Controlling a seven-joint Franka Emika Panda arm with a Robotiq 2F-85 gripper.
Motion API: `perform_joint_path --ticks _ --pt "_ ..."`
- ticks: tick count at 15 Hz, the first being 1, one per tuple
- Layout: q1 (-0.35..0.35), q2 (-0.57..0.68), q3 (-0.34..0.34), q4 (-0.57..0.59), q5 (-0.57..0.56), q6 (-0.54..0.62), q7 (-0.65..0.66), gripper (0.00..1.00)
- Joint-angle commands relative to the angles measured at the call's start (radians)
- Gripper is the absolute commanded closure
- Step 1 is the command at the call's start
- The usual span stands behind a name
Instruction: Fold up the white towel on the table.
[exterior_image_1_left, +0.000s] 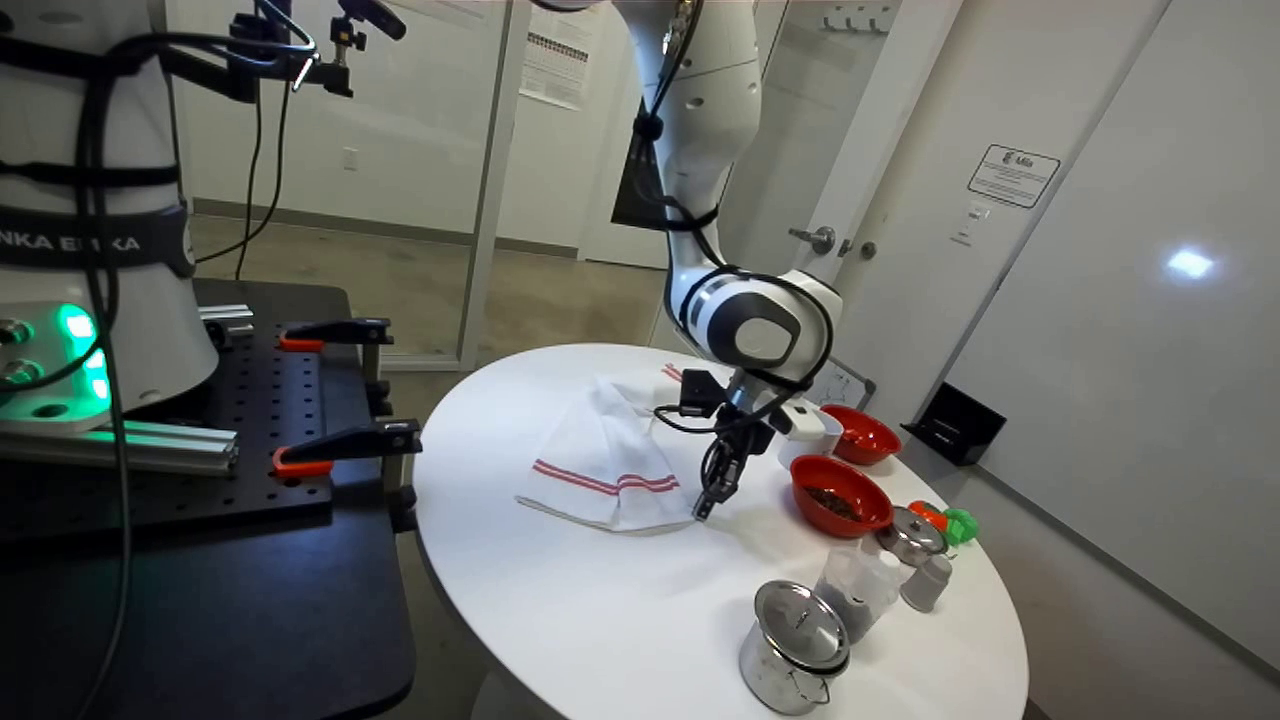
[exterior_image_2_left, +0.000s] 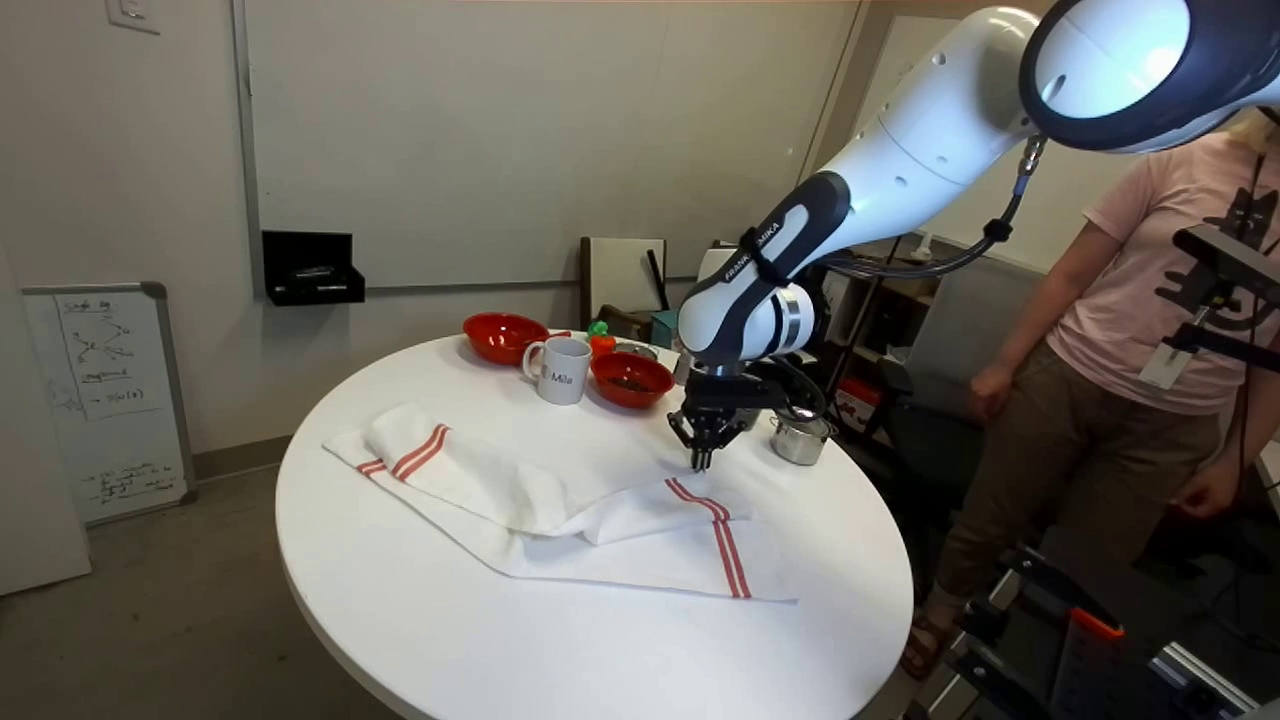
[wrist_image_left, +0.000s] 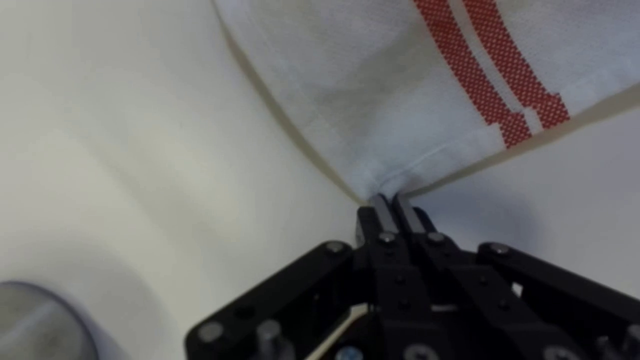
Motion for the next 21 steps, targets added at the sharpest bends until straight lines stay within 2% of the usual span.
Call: perform_joint_path --ticks 1,8,13,16,21 --pt "-0.015 -0.002 0.011 0.025 0.028 -0.045 -0.001 0.99" --pt "-0.003 -0.090 0.015 -0.034 0.022 -0.072 -0.014 0.99" --pt "0.012 -0.157 0.012 -0.083 0.009 -0.133 -0.011 0.99" --pt "0.017 -0.242 0.017 -0.182 0.007 -0.132 -0.029 0.99" --pt "0.018 -0.376 0.058 -0.349 -0.009 -0.137 -0.132 0.99"
